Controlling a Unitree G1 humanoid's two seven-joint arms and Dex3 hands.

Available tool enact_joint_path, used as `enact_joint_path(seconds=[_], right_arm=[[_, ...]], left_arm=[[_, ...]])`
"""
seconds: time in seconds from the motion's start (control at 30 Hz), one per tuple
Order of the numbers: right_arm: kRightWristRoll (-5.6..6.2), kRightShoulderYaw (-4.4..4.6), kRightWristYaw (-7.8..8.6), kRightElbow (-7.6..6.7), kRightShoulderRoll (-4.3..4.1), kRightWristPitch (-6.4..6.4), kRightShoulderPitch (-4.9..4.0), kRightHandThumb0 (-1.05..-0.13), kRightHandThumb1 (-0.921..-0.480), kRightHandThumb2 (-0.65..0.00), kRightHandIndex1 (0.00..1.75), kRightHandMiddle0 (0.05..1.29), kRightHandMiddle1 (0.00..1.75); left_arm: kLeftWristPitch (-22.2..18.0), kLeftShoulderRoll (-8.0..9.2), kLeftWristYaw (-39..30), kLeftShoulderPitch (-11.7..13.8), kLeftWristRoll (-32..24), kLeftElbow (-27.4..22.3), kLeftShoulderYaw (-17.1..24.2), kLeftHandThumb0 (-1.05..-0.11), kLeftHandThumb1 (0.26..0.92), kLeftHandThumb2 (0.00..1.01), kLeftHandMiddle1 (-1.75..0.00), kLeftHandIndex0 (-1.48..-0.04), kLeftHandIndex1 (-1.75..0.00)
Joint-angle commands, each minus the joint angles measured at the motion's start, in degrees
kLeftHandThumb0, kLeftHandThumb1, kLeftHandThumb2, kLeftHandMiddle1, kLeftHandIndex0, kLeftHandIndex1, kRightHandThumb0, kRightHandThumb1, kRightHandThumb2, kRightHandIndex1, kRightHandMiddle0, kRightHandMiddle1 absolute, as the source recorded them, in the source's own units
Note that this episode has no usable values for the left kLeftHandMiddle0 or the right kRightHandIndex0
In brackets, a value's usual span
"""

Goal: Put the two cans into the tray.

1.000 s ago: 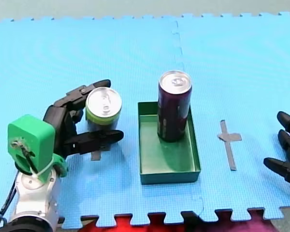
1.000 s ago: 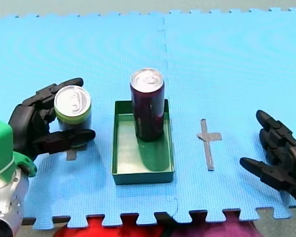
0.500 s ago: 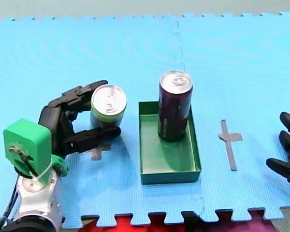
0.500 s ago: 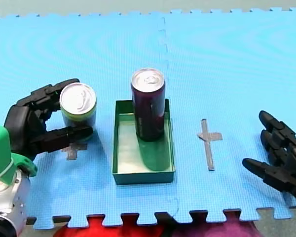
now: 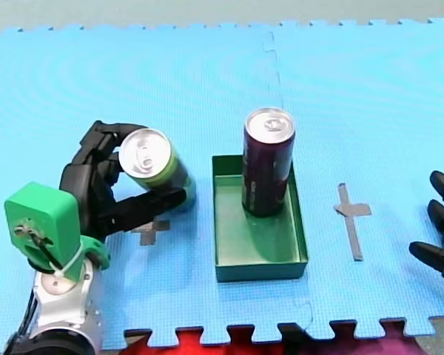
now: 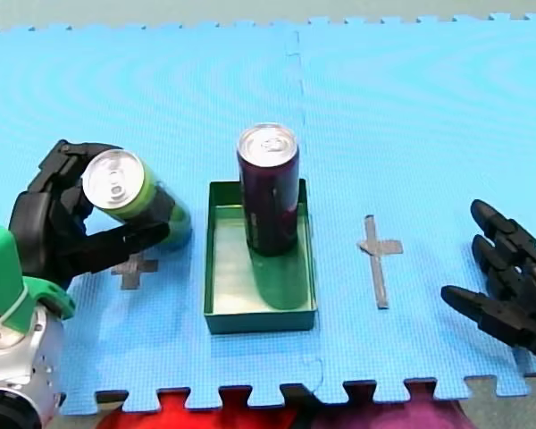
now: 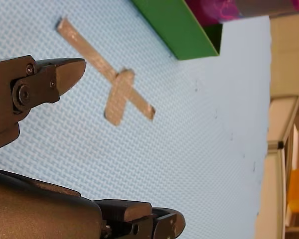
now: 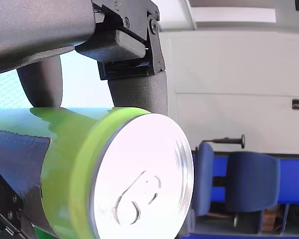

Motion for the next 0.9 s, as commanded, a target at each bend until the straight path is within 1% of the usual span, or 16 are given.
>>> enact_joint_path(seconds=[0.0, 0.17, 0.23, 0.3, 0.37, 0.47, 0.57, 0.67, 0.7, 0.77, 0.8, 0.87], right_arm=[[-0.21, -0.04, -0.09, 0.43, -0.39, 0.91, 0.68, -1.048, -0.909, -0.007, 0.01, 0.22, 0.0], [-0.64, 0.22, -0.54, 0.46, -0.42, 0.75, 0.77, -1.048, -0.913, -0.007, 0.0, 0.22, 0.0], [-0.87, 0.32, -0.74, 0.51, -0.47, 0.65, 0.78, -1.048, -0.914, -0.007, 0.0, 0.22, 0.0], [-1.05, 0.39, -0.85, 0.59, -0.49, 0.52, 0.78, -1.048, -0.916, -0.007, 0.0, 0.22, 0.0], [-1.18, 0.45, -0.9, 0.73, -0.5, 0.42, 0.73, -1.048, -0.918, -0.007, 0.0, 0.22, 0.0], [-1.32, 0.57, -0.98, 0.92, -0.45, 0.28, 0.62, -1.048, -0.92, -0.008, 0.0, 0.22, 0.0], [-1.36, 0.66, -0.98, 1.05, -0.37, 0.13, 0.59, -1.048, -0.921, -0.01, 0.0, 0.22, 0.0], [-1.36, 0.73, -0.88, 1.21, -0.32, 0.06, 0.59, -1.048, -0.921, -0.012, 0.0, 0.22, 0.0], [-1.37, 0.76, -0.88, 1.25, -0.28, 0.02, 0.62, -1.048, -0.921, -0.013, 0.0, 0.22, 0.0], [-1.45, 0.86, -0.91, 1.34, -0.18, -0.07, 0.71, -1.048, -0.921, -0.016, 0.0, 0.22, 0.0], [-1.5, 0.91, -0.91, 1.38, -0.11, -0.07, 0.77, -1.048, -0.921, -0.017, 0.0, 0.22, 0.0], [-1.5, 0.98, -0.84, 1.38, 0.04, -0.02, 0.88, -1.048, -0.921, -0.019, 0.0, 0.22, 0.0]], left_arm=[[-0.1, 0.03, 0.1, -0.3, -0.4, -0.6, 0.3, -0.34, 0.865, 0.01, -1.75, -0.51, -1.75], [0.8, -0.34, -0.4, -0.3, -1.4, -1.0, 0.9, -0.335, 0.871, 0.01, -1.75, -0.5, -1.75], [1.8, -0.57, -0.8, -0.3, -2.2, -1.2, 1.3, -0.334, 0.872, 0.01, -1.75, -0.5, -1.75], [3.8, -0.68, -0.5, -0.5, -2.7, -1.7, 1.6, -0.331, 0.871, 0.01, -1.75, -0.5, -1.75], [6.9, -0.65, 1.1, -0.6, -2.8, -2.8, 1.7, -0.328, 0.868, 0.01, -1.75, -0.5, -1.75], [10.4, -0.56, 2.8, -0.1, -2.7, -5.8, 1.6, -0.322, 0.862, 0.0, -1.75, -0.5, -1.75], [13.3, -0.69, 4.0, 1.5, -2.4, -11.6, 0.9, -0.315, 0.856, 0.0, -1.75, -0.5, -1.75], [18.3, -0.79, 5.4, 4.2, -1.7, -20.9, -0.6, -0.31, 0.851, 0.0, -1.75, -0.5, -1.75], [20.4, -0.56, 5.6, 5.2, -1.4, -24.3, -1.2, -0.309, 0.85, 0.0, -1.75, -0.5, -1.75], [25.4, 0.56, 5.4, 6.9, -0.8, -30.4, -2.4, -0.309, 0.847, 0.0, -1.75, -0.5, -1.75], [27.6, 1.26, 4.9, 7.2, -0.8, -32.3, -2.8, -0.308, 0.846, 0.0, -1.75, -0.5, -1.75], [30.8, 2.16, 4.1, 7.5, -1.0, -34.7, -3.0, -0.306, 0.843, 0.0, -1.75, -0.5, -1.75]])
